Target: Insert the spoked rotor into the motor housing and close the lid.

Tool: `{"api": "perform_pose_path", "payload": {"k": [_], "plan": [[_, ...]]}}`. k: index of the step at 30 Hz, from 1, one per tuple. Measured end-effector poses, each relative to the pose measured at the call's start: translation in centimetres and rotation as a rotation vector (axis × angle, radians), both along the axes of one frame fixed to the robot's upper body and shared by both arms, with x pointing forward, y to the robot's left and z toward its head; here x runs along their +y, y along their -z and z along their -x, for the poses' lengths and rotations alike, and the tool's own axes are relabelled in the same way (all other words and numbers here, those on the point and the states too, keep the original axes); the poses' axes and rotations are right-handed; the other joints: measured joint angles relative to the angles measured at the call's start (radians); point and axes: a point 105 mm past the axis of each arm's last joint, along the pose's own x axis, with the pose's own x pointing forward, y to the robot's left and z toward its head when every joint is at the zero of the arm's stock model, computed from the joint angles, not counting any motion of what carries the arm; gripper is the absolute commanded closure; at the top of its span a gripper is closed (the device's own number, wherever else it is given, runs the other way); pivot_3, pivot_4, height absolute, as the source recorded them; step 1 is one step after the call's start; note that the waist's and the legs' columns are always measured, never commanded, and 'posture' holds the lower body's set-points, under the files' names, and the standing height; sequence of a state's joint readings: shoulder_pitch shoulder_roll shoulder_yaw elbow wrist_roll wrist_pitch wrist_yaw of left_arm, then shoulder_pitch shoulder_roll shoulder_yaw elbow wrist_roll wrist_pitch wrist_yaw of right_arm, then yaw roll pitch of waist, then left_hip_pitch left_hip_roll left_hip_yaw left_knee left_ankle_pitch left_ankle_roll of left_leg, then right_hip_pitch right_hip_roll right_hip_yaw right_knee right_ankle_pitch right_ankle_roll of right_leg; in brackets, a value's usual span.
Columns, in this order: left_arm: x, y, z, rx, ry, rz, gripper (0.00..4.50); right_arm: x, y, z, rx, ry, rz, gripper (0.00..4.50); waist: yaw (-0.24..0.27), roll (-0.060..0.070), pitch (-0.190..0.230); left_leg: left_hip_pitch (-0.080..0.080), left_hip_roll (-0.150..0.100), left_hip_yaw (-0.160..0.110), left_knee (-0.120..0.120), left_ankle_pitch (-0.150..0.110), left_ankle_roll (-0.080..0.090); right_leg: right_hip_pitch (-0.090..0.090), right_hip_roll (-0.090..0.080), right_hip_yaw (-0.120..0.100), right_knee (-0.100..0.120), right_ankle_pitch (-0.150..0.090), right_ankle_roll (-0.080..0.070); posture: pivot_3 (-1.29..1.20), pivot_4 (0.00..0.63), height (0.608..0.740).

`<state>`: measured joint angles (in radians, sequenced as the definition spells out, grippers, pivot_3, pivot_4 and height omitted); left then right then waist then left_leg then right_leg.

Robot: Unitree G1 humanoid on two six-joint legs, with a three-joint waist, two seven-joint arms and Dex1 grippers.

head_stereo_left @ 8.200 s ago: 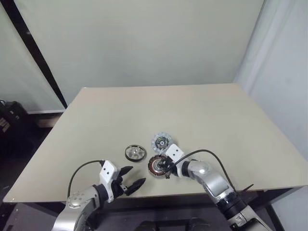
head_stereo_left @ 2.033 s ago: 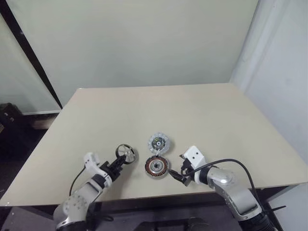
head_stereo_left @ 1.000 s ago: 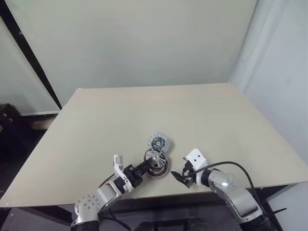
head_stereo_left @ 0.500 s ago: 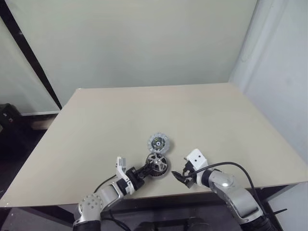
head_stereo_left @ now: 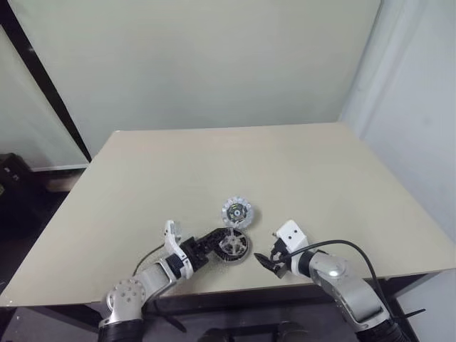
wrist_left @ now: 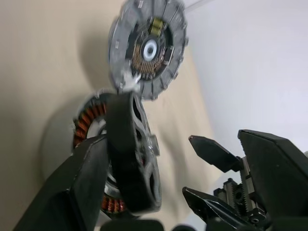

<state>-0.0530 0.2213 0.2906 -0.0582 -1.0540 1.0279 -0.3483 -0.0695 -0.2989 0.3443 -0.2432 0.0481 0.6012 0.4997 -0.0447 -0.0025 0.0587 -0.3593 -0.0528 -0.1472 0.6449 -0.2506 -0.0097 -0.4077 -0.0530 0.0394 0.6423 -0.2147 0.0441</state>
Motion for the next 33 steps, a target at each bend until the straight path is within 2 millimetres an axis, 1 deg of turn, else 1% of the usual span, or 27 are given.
{"api": "perform_pose_path", "payload": {"k": [6, 8, 10, 11, 13, 14, 17, 19, 22, 24, 29, 33], "plan": [[1.5, -4.4, -1.3, -0.193, 0.021, -0.179, 0.02, 0.0, 0.0, -0.1, -0.006, 0.001, -0.003, 0.00, 0.001, 0.000, 0.000, 0.000, 0.000, 0.000, 0.000, 0.000, -0.001, 0.000, 0.000, 0.000, 0.000, 0.000, 0.000, 0.00, 0.000, 0.740], [2.1, -5.2, -1.4, -0.254, 0.028, -0.267, 0.02, -0.1, -0.2, -0.4, -0.015, 0.010, -0.012, 0.00, -0.001, 0.000, 0.000, 0.000, 0.000, 0.001, 0.000, 0.000, -0.001, 0.000, 0.000, 0.001, 0.000, 0.000, 0.000, 0.00, 0.000, 0.740], [2.8, -5.6, -1.7, -0.308, 0.019, -0.351, 0.00, 0.0, -0.8, -0.9, -0.032, 0.019, -0.036, 0.41, -0.003, 0.001, 0.000, 0.001, 0.000, 0.001, -0.001, 0.000, -0.001, 0.000, 0.000, 0.001, 0.000, 0.000, 0.000, 0.00, 0.000, 0.740], [3.2, -5.5, -1.8, -0.327, 0.008, -0.384, 0.00, 0.1, -1.1, -1.1, -0.042, 0.024, -0.053, 0.54, -0.004, 0.001, 0.000, 0.001, 0.000, 0.001, -0.001, 0.000, -0.001, 0.000, 0.000, 0.001, 0.000, 0.000, 0.000, 0.00, 0.000, 0.740], [4.7, -4.7, -1.7, -0.378, 0.001, -0.545, 0.00, 1.2, -2.2, -1.6, -0.065, 0.013, -0.111, 1.17, -0.006, 0.001, 0.000, 0.001, 0.001, 0.002, -0.002, -0.001, -0.001, -0.001, 0.001, 0.001, 0.000, 0.000, 0.000, 0.00, 0.000, 0.740], [5.2, -4.3, -1.6, -0.409, -0.001, -0.589, 0.00, 1.7, -2.6, -1.7, -0.075, 0.002, -0.127, 1.59, -0.004, 0.001, 0.001, 0.001, 0.002, 0.002, -0.003, -0.001, -0.001, -0.001, 0.001, 0.001, 0.000, 0.000, 0.000, 0.00, 0.000, 0.740], [6.1, -3.6, -1.5, -0.435, -0.033, -0.619, 0.00, 3.6, -3.1, -1.8, -0.086, -0.050, -0.144, 2.66, 0.001, 0.002, 0.001, 0.001, 0.001, 0.000, -0.002, -0.001, -0.001, -0.001, 0.001, 0.000, 0.000, 0.000, 0.000, 0.00, 0.000, 0.740], [6.3, -3.4, -1.7, -0.438, -0.052, -0.617, 0.00, 4.5, -2.8, -1.7, -0.077, -0.081, -0.144, 3.42, 0.007, 0.002, 0.001, 0.000, 0.000, 0.000, -0.002, -0.001, -0.001, -0.001, 0.001, 0.000, -0.001, 0.000, 0.000, 0.00, 0.000, 0.740], [6.6, -3.5, -1.8, -0.457, -0.063, -0.637, 0.00, 4.9, -2.2, -1.5, -0.058, -0.099, -0.136, 4.46, 0.008, 0.002, 0.001, 0.000, -0.001, 0.000, -0.002, -0.001, -0.001, -0.001, 0.000, 0.001, -0.001, 0.000, 0.000, 0.00, 0.000, 0.740], [6.7, -3.5, -1.7, -0.463, -0.075, -0.635, 0.00, 4.8, -2.1, -1.6, -0.061, -0.106, -0.128, 4.46, 0.006, 0.002, 0.001, 0.000, -0.001, 0.001, -0.002, -0.001, -0.001, -0.001, 0.000, 0.001, -0.001, 0.000, 0.000, 0.00, 0.000, 0.740], [6.6, -2.8, -1.0, -0.480, -0.053, -0.652, 0.00, 5.2, -2.8, -2.0, -0.105, -0.130, -0.106, 4.46, 0.002, 0.002, 0.001, 0.001, 0.001, 0.000, -0.002, -0.001, -0.001, -0.001, 0.001, 0.000, 0.000, 0.000, 0.000, 0.00, 0.000, 0.740], [6.4, -2.5, -0.5, -0.513, -0.036, -0.658, 0.00, 5.9, -2.7, -1.7, -0.105, -0.158, -0.095, 4.46, 0.001, 0.002, 0.001, 0.001, 0.001, 0.001, -0.002, -0.001, -0.001, -0.001, 0.001, 0.000, 0.000, 0.000, 0.000, 0.00, 0.000, 0.740]]}}
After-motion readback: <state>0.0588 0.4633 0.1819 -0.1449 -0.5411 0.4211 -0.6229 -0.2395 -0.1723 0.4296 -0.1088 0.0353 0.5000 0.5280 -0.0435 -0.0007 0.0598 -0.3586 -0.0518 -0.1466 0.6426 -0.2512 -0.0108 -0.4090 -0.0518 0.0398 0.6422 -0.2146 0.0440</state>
